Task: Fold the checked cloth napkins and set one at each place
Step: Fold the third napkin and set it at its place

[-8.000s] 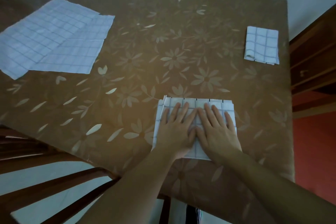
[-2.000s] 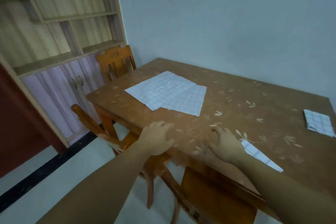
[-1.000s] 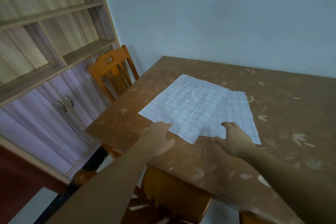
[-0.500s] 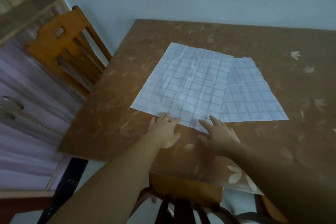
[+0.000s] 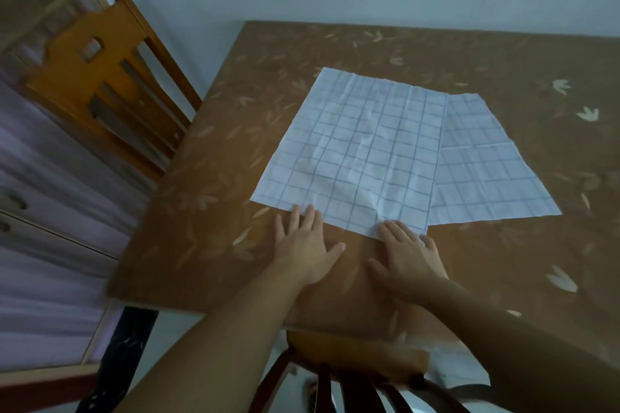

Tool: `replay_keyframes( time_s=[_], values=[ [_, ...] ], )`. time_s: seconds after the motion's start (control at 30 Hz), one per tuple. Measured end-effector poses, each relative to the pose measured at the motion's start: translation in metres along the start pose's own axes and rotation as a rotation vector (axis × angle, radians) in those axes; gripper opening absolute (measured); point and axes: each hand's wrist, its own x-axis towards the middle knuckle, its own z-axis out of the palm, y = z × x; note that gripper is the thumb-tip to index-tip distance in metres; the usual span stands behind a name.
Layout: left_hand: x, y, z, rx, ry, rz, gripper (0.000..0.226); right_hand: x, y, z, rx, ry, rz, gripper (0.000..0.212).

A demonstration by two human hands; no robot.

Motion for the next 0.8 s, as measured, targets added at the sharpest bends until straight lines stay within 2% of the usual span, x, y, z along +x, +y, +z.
replay_keyframes(
  time_s=[0.2, 0.33, 0.57, 0.8],
  values=[
    [-0.016, -0.002, 0.002, -0.055, 0.154, 0.061, 0.074, -0.018, 0.004, -0.014, 0.109, 0.196, 0.015, 0.037],
    [-0.023, 0.006, -0.004, -0.028, 0.258, 0.067, 0.082, -0.034, 0.013, -0.026, 0.228, 0.274, 0.022, 0.033],
    [-0.052, 0.035, -0.005, 0.005, 0.297, 0.137, 0.08, -0.084, 0.037, -0.043, 0.4, 0.314, 0.03, 0.017],
    [-0.098, 0.081, 0.015, -0.113, 0.206, 0.249, 0.11, -0.14, 0.062, -0.05, 0.656, 0.305, 0.218, 0.008]
  ],
)
